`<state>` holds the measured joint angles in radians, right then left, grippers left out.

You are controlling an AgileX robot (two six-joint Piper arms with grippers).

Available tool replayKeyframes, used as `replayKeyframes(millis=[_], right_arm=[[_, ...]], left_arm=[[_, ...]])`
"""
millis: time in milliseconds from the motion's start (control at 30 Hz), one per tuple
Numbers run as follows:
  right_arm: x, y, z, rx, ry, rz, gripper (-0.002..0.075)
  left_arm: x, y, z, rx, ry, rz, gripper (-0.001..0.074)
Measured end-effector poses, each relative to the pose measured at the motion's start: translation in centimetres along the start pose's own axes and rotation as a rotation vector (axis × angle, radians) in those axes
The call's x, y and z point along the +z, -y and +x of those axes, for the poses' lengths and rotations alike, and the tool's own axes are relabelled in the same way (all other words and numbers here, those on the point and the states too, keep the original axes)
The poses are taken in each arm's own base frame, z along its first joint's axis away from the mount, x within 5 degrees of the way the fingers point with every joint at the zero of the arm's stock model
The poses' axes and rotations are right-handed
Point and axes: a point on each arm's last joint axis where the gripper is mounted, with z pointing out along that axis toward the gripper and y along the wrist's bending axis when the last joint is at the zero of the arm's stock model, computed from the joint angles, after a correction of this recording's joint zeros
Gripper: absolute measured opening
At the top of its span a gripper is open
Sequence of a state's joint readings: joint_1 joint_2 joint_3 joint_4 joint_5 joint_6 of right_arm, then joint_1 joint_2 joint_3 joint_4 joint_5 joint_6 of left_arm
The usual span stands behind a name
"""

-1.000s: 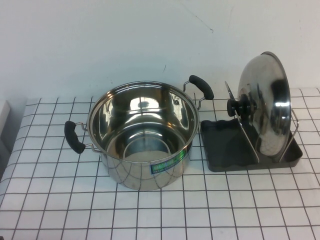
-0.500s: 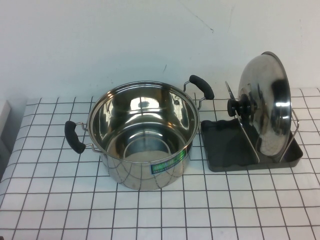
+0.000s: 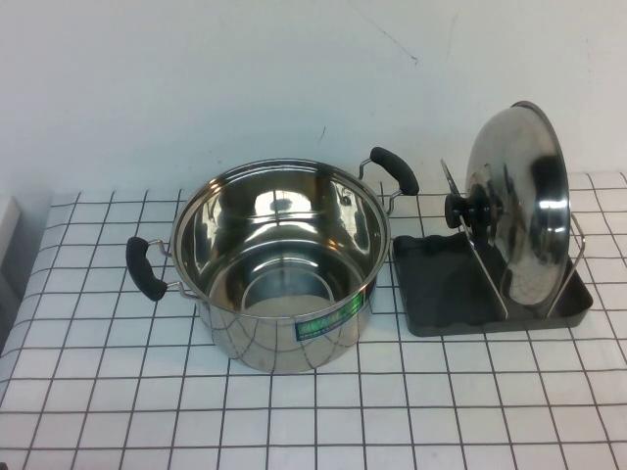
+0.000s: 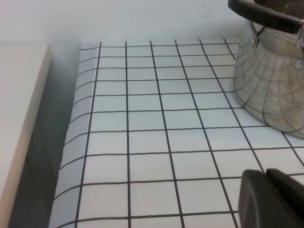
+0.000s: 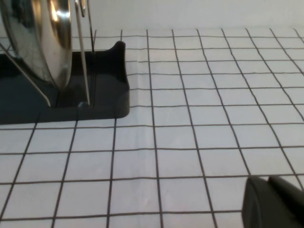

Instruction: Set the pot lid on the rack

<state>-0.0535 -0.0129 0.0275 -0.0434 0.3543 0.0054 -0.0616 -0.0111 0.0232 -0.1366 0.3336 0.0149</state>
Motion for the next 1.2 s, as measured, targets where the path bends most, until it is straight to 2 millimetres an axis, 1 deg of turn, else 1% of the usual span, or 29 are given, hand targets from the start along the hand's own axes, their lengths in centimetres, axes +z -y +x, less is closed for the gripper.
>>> replayKeyframes(millis=[133,1200], right_arm=[[0.00,0.15,0.01,0.003,-0.001,0.024,-0.0001],[0.00,0.18,0.01,-0.006,-0.001,0.029,-0.0002]], left_arm=[[0.00,0.00,0.00,0.000,0.000,0.000,-0.0003],[0.00,0.00,0.02,0.000,-0.002,0.000,-0.0003]])
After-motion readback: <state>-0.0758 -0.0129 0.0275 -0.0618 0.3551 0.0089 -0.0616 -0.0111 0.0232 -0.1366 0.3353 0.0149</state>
